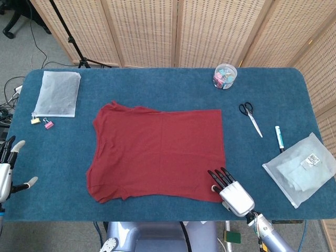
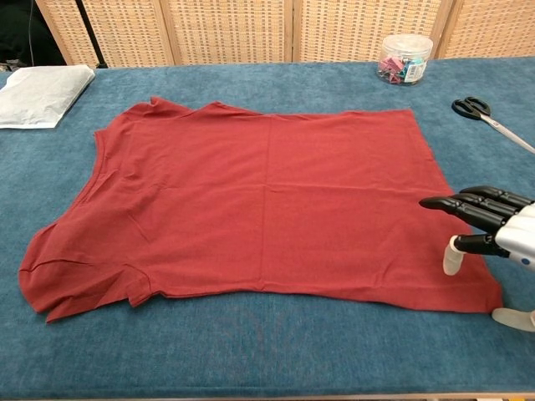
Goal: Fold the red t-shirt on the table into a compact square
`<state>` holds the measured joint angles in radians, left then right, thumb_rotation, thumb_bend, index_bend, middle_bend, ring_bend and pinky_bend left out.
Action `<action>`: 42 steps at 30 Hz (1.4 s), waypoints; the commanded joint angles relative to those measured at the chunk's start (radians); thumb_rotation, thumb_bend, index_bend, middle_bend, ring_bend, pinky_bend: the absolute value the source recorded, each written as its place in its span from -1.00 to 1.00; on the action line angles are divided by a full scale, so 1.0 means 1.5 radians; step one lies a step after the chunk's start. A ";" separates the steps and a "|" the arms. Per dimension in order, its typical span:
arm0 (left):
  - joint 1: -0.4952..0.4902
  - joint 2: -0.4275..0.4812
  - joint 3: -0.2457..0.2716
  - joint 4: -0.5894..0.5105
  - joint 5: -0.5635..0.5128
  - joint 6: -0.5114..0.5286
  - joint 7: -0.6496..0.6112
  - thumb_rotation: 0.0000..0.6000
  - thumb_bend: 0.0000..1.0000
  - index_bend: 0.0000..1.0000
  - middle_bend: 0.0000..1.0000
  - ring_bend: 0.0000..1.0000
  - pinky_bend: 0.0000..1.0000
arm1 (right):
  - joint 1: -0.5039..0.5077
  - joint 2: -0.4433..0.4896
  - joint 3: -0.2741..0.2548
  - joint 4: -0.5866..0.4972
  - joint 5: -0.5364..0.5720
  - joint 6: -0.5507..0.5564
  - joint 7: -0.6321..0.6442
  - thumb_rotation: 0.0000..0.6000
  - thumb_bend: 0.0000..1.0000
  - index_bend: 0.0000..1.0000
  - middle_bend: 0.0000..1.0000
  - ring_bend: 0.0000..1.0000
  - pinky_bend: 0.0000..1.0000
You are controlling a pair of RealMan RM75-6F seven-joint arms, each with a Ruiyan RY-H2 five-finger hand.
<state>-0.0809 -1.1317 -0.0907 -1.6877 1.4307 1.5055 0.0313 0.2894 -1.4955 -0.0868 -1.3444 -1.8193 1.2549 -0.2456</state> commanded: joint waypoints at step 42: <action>-0.054 -0.117 0.085 0.267 0.227 0.022 -0.167 1.00 -1.00 -0.66 -1.00 -1.00 -1.00 | 0.025 -0.055 -0.014 0.086 -0.011 0.068 0.101 1.00 0.03 0.33 -1.00 -1.00 -1.00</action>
<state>-0.1322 -1.2436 -0.0112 -1.3988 1.6978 1.5224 -0.1306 0.3259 -1.5810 -0.1077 -1.2129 -1.8374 1.3536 -0.0976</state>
